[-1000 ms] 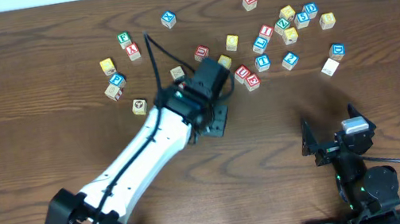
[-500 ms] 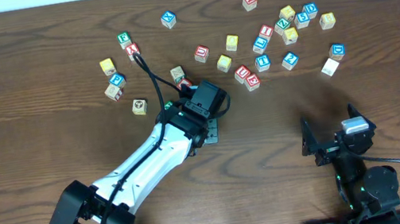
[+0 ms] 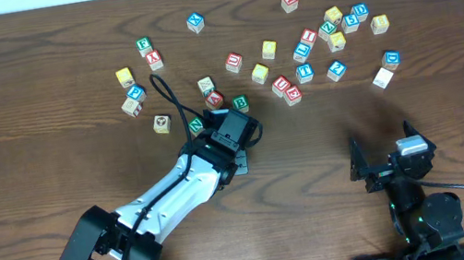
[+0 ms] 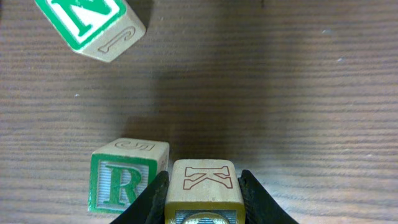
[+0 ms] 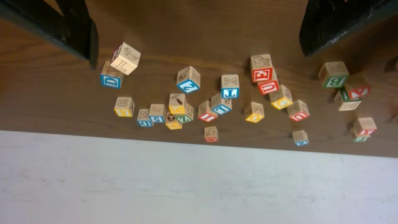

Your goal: Spell out ROBOT

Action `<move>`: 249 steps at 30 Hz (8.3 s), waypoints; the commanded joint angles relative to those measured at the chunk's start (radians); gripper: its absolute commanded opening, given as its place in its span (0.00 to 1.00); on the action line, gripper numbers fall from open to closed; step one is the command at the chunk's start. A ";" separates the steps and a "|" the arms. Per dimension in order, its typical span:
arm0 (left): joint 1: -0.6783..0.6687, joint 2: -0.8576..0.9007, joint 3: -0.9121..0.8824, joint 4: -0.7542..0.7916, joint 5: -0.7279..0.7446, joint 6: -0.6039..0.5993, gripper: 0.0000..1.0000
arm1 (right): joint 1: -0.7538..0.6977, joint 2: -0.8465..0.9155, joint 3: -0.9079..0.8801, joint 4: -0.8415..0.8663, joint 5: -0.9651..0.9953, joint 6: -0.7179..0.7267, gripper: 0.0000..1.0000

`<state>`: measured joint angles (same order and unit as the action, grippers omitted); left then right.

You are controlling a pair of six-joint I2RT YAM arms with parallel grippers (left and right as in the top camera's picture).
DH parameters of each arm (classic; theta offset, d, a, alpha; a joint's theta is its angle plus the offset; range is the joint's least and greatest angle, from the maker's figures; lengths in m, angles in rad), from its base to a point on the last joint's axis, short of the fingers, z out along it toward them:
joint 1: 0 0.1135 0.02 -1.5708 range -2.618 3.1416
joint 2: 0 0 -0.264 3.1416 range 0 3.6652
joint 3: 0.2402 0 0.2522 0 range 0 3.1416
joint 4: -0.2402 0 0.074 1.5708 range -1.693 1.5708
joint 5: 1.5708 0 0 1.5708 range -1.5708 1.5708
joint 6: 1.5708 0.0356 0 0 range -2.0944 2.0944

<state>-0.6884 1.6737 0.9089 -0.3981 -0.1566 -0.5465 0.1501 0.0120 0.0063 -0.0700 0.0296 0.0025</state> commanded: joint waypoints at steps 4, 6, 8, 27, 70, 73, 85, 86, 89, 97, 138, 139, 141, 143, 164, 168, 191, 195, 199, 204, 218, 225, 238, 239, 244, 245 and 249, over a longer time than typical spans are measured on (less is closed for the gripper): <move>0.002 -0.007 -0.006 0.015 -0.019 -0.005 0.07 | -0.007 -0.005 -0.001 -0.005 -0.003 -0.011 0.99; 0.002 -0.007 -0.006 0.016 -0.019 -0.005 0.07 | -0.007 -0.005 -0.001 -0.005 -0.003 -0.011 0.99; 0.002 -0.007 -0.006 0.016 -0.016 -0.004 0.07 | -0.007 -0.005 -0.001 -0.005 -0.003 -0.011 0.99; 0.002 -0.006 -0.006 0.023 0.059 0.070 0.07 | -0.007 -0.005 -0.001 -0.005 -0.003 -0.011 0.99; 0.002 0.073 -0.011 0.072 0.055 0.071 0.07 | -0.007 -0.005 -0.001 -0.005 -0.003 -0.011 0.99; 0.002 0.073 -0.011 0.071 0.055 0.071 0.07 | -0.007 -0.005 -0.001 -0.005 -0.003 -0.011 0.99; 0.002 0.073 -0.011 0.071 0.056 0.071 0.43 | -0.007 -0.005 -0.001 -0.005 -0.003 -0.011 0.99; 0.002 0.073 -0.011 0.071 0.056 0.071 0.43 | -0.007 -0.005 -0.001 -0.005 -0.003 -0.011 0.99; 0.002 0.073 -0.011 0.071 0.056 0.071 0.44 | -0.006 -0.005 -0.001 -0.005 -0.003 -0.011 0.99; 0.002 0.073 0.003 0.068 0.056 0.071 0.45 | -0.006 -0.005 -0.001 -0.005 -0.003 -0.011 0.99; 0.002 -0.106 0.040 0.062 0.247 0.240 0.29 | -0.006 -0.005 -0.001 -0.005 -0.003 -0.011 0.99; 0.002 -0.105 0.039 0.058 0.254 0.240 0.25 | -0.006 -0.005 -0.001 -0.005 -0.003 -0.011 0.99; 0.002 -0.105 0.039 0.052 0.254 0.243 0.19 | -0.006 -0.005 -0.001 -0.005 -0.003 -0.011 0.99; -0.004 -0.105 0.037 0.044 0.254 0.290 0.11 | -0.006 -0.005 -0.001 -0.005 -0.003 -0.011 0.99; -0.031 0.021 0.015 0.094 0.229 0.318 0.09 | -0.006 -0.005 -0.001 -0.005 -0.003 -0.011 0.99; -0.030 0.060 0.015 0.094 0.216 0.318 0.08 | -0.006 -0.005 -0.001 -0.005 -0.003 -0.011 0.99; -0.030 0.069 0.015 0.132 0.087 0.163 0.08 | -0.006 -0.005 -0.001 -0.005 -0.003 -0.011 0.99; -0.030 0.069 0.015 0.135 0.083 0.160 0.08 | -0.006 -0.005 -0.001 -0.005 -0.003 -0.011 0.99; -0.030 0.069 0.015 0.132 0.050 0.121 0.08 | -0.006 -0.005 -0.001 -0.005 -0.003 -0.011 0.99; -0.030 0.069 0.015 0.129 0.028 0.095 0.08 | -0.006 -0.005 -0.001 -0.005 -0.003 -0.011 0.99; -0.030 0.069 0.015 0.139 -0.006 0.068 0.08 | -0.006 -0.005 -0.001 -0.005 -0.003 -0.011 0.99; -0.030 0.069 0.015 0.139 -0.017 0.041 0.08 | -0.006 -0.005 -0.001 -0.005 -0.003 -0.011 0.99; -0.030 0.069 0.015 0.139 -0.021 0.031 0.07 | -0.006 -0.005 -0.001 -0.005 -0.003 -0.011 0.99; -0.030 0.069 0.015 0.139 -0.021 0.031 0.08 | -0.006 -0.005 -0.001 -0.005 -0.003 -0.011 0.99; -0.030 0.069 0.015 0.138 -0.036 0.024 0.08 | -0.006 -0.005 -0.001 -0.005 -0.003 -0.011 0.99; -0.030 0.069 0.015 0.134 -0.049 0.016 0.08 | -0.006 -0.005 -0.001 -0.005 -0.003 -0.011 0.99; -0.030 0.069 0.015 0.131 -0.060 0.017 0.07 | -0.006 -0.005 -0.001 -0.005 -0.003 -0.011 0.99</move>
<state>-0.7181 1.7374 0.9226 -0.2619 -0.1764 -0.5125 0.1501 0.0120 0.0063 -0.0700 0.0296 0.0025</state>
